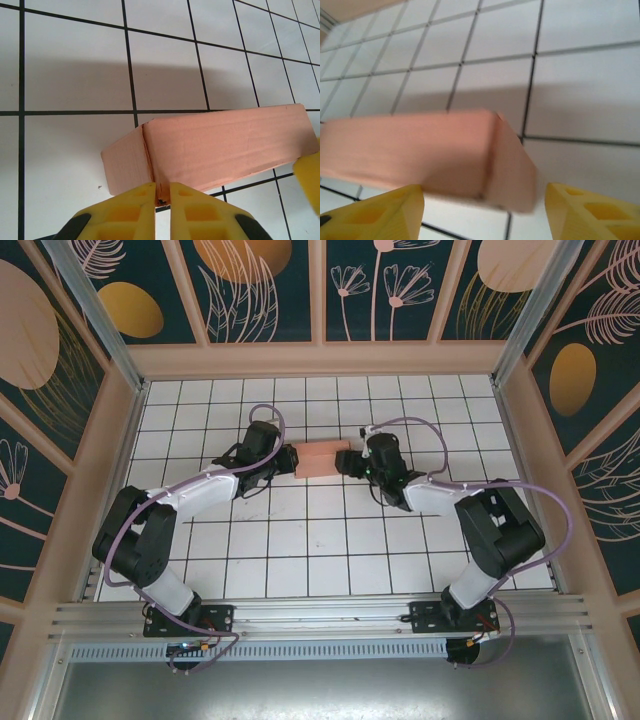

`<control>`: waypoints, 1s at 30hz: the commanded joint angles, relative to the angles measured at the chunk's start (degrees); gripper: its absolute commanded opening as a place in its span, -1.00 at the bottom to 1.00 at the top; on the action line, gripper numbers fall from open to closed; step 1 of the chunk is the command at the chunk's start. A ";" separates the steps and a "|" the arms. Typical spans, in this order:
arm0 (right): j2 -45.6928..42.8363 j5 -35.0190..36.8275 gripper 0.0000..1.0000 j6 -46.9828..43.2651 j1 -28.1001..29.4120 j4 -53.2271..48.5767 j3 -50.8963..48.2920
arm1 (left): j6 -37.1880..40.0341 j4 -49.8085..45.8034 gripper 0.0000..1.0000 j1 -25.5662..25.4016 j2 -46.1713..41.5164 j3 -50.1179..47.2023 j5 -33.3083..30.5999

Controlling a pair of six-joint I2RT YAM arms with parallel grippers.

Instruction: Fold the paper box

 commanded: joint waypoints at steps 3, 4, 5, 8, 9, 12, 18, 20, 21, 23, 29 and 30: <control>-5.48 1.54 -0.12 0.61 -3.96 -3.66 -4.23 | 1.39 -7.92 -0.76 0.08 3.13 -1.84 -0.54; -6.09 1.63 -0.16 0.61 -4.24 -3.74 -4.48 | 1.38 -7.91 -0.76 0.07 3.19 -1.72 -0.42; -6.80 1.58 -0.19 0.52 -4.30 -3.75 -4.60 | 1.47 -7.91 -0.76 0.14 3.20 -1.66 -0.24; -8.37 0.55 -0.18 0.11 -4.31 -3.83 -4.10 | 1.47 -7.96 -0.76 0.07 3.16 -1.39 0.03; -8.93 -0.05 -0.13 -0.35 -4.05 -3.67 -3.72 | 1.47 -7.93 -0.76 0.14 3.10 -1.41 0.12; -10.38 -0.67 0.24 -1.91 -3.18 -2.71 -2.49 | 1.47 -8.02 -0.75 0.06 2.84 -1.43 0.12; -4.64 0.26 0.70 -5.34 -0.36 -5.09 6.37 | 1.33 -7.78 -0.75 0.03 3.00 -1.20 0.76; -1.38 4.27 0.70 -8.01 2.25 -7.27 10.32 | 1.38 -7.83 -0.76 0.07 3.10 -1.11 0.87; 0.07 6.07 0.70 -9.21 3.24 -8.05 12.10 | 1.38 -7.83 -0.76 0.05 3.01 -1.18 0.91; 3.11 8.31 0.70 -11.42 4.57 -9.94 15.29 | 1.47 -7.91 -0.76 0.09 2.67 -1.31 0.57; 8.85 13.24 0.79 -14.48 5.80 -15.23 19.06 | 1.51 -8.34 -0.76 0.02 2.27 -1.34 -0.02; 8.88 13.97 0.80 -14.97 5.80 -15.26 18.42 | 1.56 -8.51 -0.75 0.06 2.31 -1.28 -0.18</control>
